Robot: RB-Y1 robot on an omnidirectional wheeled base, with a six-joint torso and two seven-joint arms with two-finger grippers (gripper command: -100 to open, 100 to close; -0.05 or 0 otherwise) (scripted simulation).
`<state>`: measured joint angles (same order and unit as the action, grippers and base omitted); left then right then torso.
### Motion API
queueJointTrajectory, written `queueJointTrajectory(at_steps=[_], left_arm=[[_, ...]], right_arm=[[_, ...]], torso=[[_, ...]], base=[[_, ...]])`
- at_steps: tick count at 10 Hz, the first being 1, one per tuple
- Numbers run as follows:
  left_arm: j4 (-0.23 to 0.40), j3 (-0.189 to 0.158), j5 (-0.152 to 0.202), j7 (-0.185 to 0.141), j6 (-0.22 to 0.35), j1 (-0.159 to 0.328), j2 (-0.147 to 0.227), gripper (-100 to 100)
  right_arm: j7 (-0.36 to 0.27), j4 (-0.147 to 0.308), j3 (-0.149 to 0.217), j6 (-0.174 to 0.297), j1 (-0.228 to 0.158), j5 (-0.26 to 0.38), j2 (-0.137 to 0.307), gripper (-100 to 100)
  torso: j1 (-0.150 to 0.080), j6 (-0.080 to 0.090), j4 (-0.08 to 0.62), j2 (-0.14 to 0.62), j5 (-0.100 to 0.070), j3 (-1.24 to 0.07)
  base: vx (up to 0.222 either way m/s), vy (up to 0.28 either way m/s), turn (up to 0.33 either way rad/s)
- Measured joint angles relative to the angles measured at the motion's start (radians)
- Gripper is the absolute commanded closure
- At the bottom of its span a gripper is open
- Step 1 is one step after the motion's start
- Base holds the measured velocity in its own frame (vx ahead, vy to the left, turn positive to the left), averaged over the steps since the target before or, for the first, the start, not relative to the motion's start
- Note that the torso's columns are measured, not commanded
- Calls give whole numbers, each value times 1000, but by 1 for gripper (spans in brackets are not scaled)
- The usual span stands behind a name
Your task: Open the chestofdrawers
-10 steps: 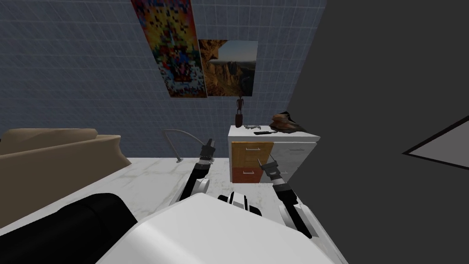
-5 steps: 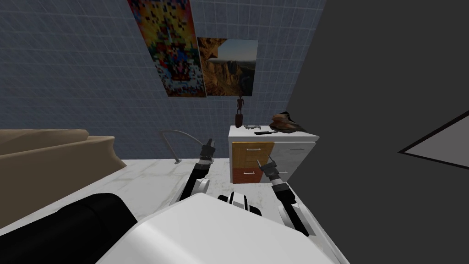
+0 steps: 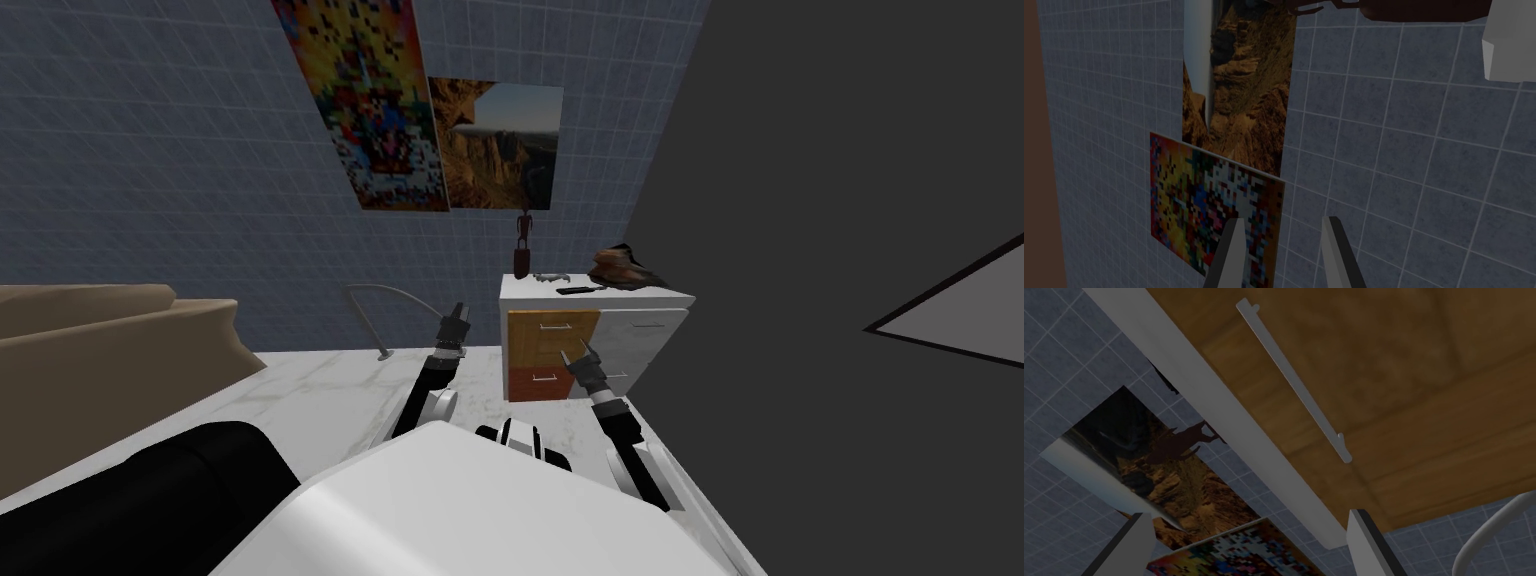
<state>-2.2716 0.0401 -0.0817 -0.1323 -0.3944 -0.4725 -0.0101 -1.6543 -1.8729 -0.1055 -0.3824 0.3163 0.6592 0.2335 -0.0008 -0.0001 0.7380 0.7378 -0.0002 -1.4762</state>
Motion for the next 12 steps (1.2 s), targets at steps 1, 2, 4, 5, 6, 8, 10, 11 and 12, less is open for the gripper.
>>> queueJointTrajectory(at_steps=[1,2,4,5,6,8,10,11,12], left_arm=[[0,0,0,0,0,0,0,0],[0,0,0,0,0,0,0,0],[0,0,0,0,0,0,0,0],[0,0,0,0,0,0,0,0],[0,0,0,0,0,0,0,0],[0,0,0,0,0,0,0,0],[0,0,0,0,0,0,0,0],[0,0,0,0,0,0,0,0],[0,0,0,0,0,0,0,0]], right_arm=[[-29,13,-4,-1,-5,13,-6,-100],[-59,18,-5,-2,-7,19,-5,-100],[-114,34,-8,-3,-12,37,-6,-100],[-138,37,-7,-5,-12,39,-7,-100],[-164,51,-7,-10,-18,47,-8,-100],[-222,67,-10,-16,-19,62,-14,-100],[-271,73,-13,-16,-21,69,-16,-100],[-297,82,-15,-18,-23,77,-20,-100],[-325,88,-15,-21,-24,81,-22,-100]], torso=[[1,0,0,-1,0,0],[1,0,0,0,0,0],[1,0,0,-1,0,0],[0,0,0,1,0,0],[0,0,0,1,0,1],[1,0,0,-1,0,0],[0,0,0,1,0,0],[0,0,0,0,0,0],[1,0,0,0,0,0]], base=[[16,39,-46],[24,53,-73],[27,37,-18],[14,27,-70],[19,29,-36],[32,39,-42],[23,25,-22],[23,30,-37],[25,36,-53]])
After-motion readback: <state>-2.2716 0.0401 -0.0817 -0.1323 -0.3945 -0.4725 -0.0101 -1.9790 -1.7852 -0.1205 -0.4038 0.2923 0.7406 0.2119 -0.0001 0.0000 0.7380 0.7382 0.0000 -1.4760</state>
